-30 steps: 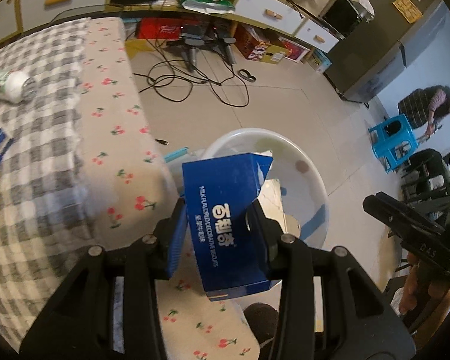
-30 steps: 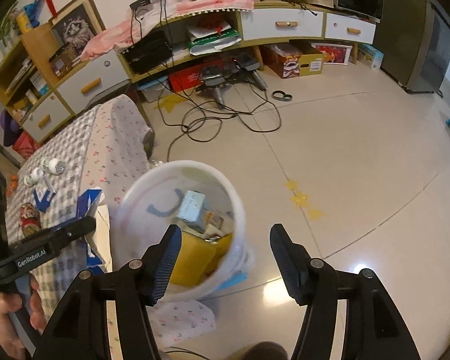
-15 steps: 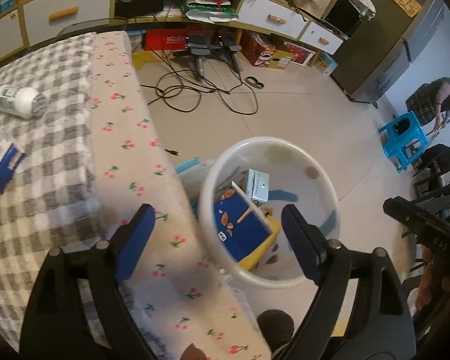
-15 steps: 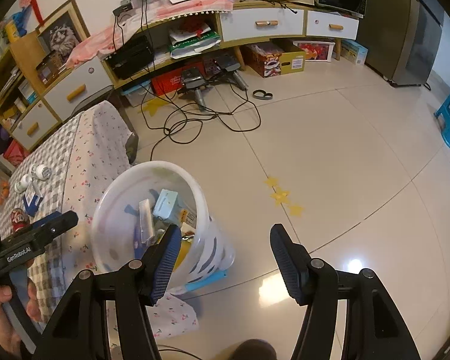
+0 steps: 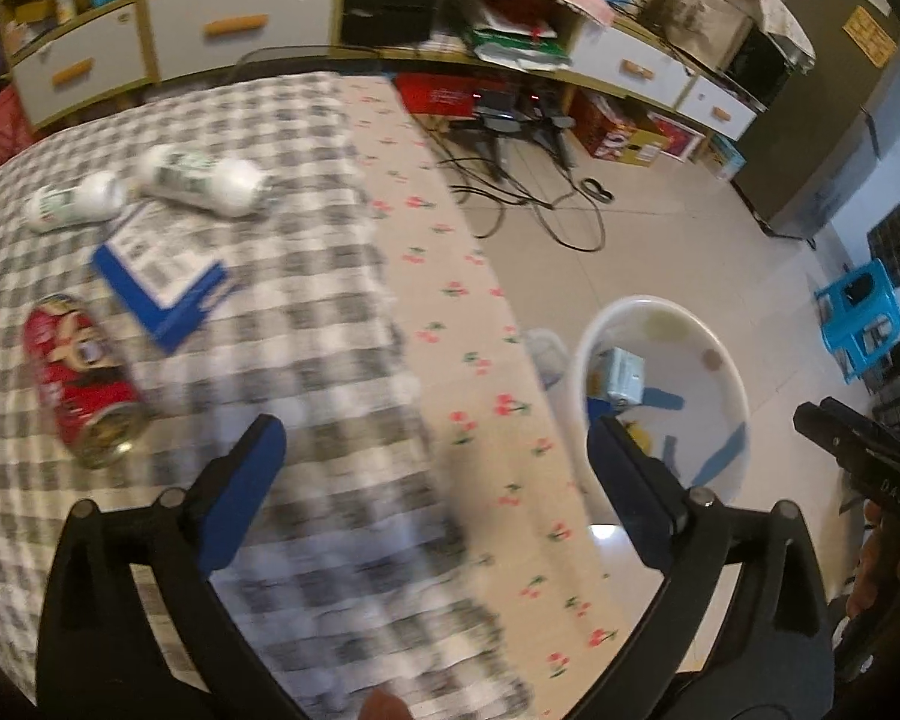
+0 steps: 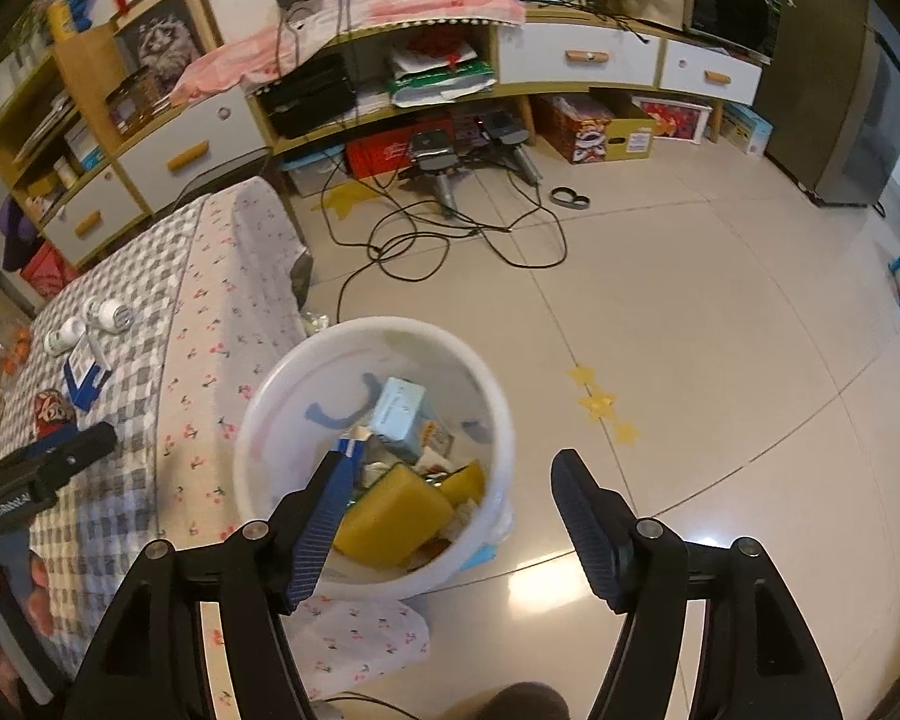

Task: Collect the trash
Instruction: 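Lower the left tool onto the red milk can and close it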

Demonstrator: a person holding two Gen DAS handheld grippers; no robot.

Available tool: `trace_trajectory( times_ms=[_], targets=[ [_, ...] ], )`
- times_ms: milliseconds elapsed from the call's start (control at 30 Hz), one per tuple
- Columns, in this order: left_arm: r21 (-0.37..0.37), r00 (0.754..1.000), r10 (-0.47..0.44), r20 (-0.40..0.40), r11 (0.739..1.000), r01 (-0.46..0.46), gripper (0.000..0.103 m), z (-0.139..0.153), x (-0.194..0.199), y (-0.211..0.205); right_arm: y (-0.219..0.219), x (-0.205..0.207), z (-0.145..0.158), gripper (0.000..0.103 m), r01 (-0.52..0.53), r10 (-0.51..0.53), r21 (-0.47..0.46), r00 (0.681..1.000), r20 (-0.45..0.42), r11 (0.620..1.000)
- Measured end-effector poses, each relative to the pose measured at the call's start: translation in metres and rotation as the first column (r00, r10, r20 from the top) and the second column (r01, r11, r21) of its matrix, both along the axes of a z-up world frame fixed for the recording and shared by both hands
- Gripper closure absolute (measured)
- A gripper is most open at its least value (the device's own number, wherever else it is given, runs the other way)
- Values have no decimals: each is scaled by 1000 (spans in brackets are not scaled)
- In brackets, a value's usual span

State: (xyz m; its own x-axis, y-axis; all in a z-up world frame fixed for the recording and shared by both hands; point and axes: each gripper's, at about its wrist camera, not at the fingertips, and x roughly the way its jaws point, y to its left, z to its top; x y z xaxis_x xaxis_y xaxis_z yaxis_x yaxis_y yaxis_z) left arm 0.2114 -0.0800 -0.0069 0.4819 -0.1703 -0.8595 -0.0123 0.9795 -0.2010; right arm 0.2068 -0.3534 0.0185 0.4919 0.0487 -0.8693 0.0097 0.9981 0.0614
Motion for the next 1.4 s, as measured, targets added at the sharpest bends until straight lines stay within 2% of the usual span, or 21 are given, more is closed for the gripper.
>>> trace_trajectory(
  times_ms=[100,300,533,667,833,867,933,1067,1133,1200,1400],
  targets=[
    [22,1000,31,-5,999,-30,2,1,-5,15,14,2,-1,29,-15,15,-12,1000,-1,1000],
    [45,988,155,-25,987,-153,1,1,-11,57,38,7,-1,26,-36,36,-4,999,-4,999],
    [50,947,308,-85,951,-305,1,-8,-11,109,68,15,-4,25,-69,69,4,998,-13,998],
    [40,919,361,-156,932,-359,1,-24,-5,130,82,18,-6,25,-89,88,-5,996,-18,996],
    [19,901,384,-203,921,-389,2,-39,2,141,92,23,-8,25,-94,94,-8,995,-23,996],
    [9,895,391,-214,917,-399,2,-41,2,143,94,24,-9,25,-94,94,-8,995,-25,996],
    [-15,889,394,-234,913,-408,11,-47,5,145,98,27,-10,25,-95,95,-8,995,-29,995],
    [-27,897,378,-232,919,-394,20,-51,8,147,109,34,-12,25,-96,96,-4,995,-35,995],
    [-22,906,365,-214,926,-378,34,-50,8,144,115,38,-12,25,-93,93,6,995,-35,996],
    [-22,916,344,-207,934,-356,39,-48,10,145,123,43,-14,25,-92,93,26,995,-38,995],
    [-55,941,277,-195,955,-293,44,-40,7,155,155,54,-23,25,-122,125,52,990,-61,991]
  ],
)
